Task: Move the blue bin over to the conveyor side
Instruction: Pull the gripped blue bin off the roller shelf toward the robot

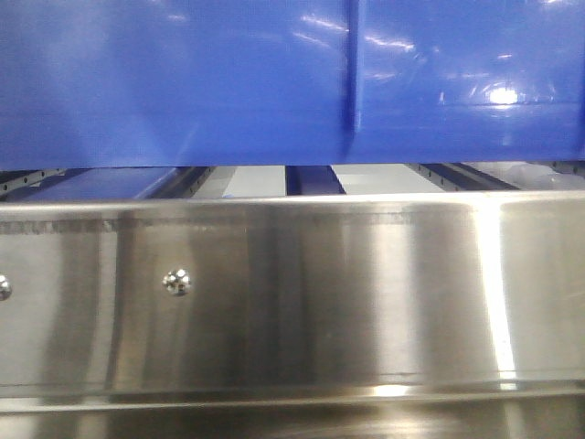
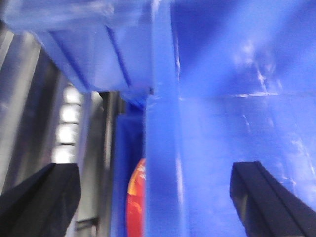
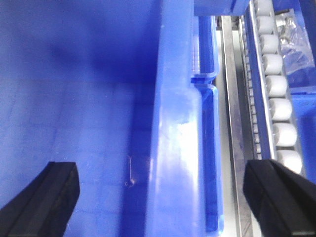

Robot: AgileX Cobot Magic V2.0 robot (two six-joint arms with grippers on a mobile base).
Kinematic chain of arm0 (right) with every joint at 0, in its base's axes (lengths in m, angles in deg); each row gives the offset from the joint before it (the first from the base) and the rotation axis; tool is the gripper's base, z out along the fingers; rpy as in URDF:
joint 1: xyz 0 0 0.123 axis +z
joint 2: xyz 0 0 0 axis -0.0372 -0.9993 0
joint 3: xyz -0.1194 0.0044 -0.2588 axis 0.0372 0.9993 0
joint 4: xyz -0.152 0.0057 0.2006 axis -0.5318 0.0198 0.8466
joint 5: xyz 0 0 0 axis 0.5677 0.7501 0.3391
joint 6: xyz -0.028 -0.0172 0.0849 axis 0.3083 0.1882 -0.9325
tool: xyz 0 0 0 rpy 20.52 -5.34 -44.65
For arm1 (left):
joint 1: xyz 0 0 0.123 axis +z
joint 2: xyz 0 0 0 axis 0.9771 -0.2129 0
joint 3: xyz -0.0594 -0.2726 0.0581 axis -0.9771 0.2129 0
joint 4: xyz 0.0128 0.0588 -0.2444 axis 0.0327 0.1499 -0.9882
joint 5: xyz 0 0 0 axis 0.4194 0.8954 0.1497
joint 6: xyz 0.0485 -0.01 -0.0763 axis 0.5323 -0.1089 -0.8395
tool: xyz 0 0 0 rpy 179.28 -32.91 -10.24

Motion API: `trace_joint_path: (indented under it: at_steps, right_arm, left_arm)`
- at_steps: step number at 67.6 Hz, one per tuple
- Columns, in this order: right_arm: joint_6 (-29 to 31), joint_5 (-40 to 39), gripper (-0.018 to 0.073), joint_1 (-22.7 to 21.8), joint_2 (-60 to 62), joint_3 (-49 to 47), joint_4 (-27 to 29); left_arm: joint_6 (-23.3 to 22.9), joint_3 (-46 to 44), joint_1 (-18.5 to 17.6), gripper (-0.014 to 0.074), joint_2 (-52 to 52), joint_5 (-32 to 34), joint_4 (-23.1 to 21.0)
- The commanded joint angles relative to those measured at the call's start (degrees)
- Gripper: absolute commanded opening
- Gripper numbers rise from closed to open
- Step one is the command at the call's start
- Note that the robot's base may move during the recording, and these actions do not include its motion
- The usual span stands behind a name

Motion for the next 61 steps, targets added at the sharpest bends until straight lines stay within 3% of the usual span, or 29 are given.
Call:
trace_joint_path:
  at_steps: [1, 24, 56, 61]
  right_arm:
    - [-0.2, -0.6, 0.0559, 0.1, -0.6, -0.3, 1.4]
    - [-0.2, -0.6, 0.0559, 0.1, -1.0, -0.3, 2.0]
    - [-0.2, -0.6, 0.0558, 0.1, -1.0, -0.3, 1.2]
    - [-0.1, -0.6, 0.0513, 0.1, -1.0, -0.3, 1.2]
  left_arm:
    - [0.4, 0.2, 0.2, 0.0517, -0.4, 0.4, -1.0]
    - [1.3, 5.1, 0.2, 0.0517, -0.4, 0.4, -1.0]
    - [1.3, 5.3, 0.2, 0.0517, -0.4, 0.4, 0.0]
    - [1.3, 5.3, 0.2, 0.0498, -0.4, 0.4, 0.0]
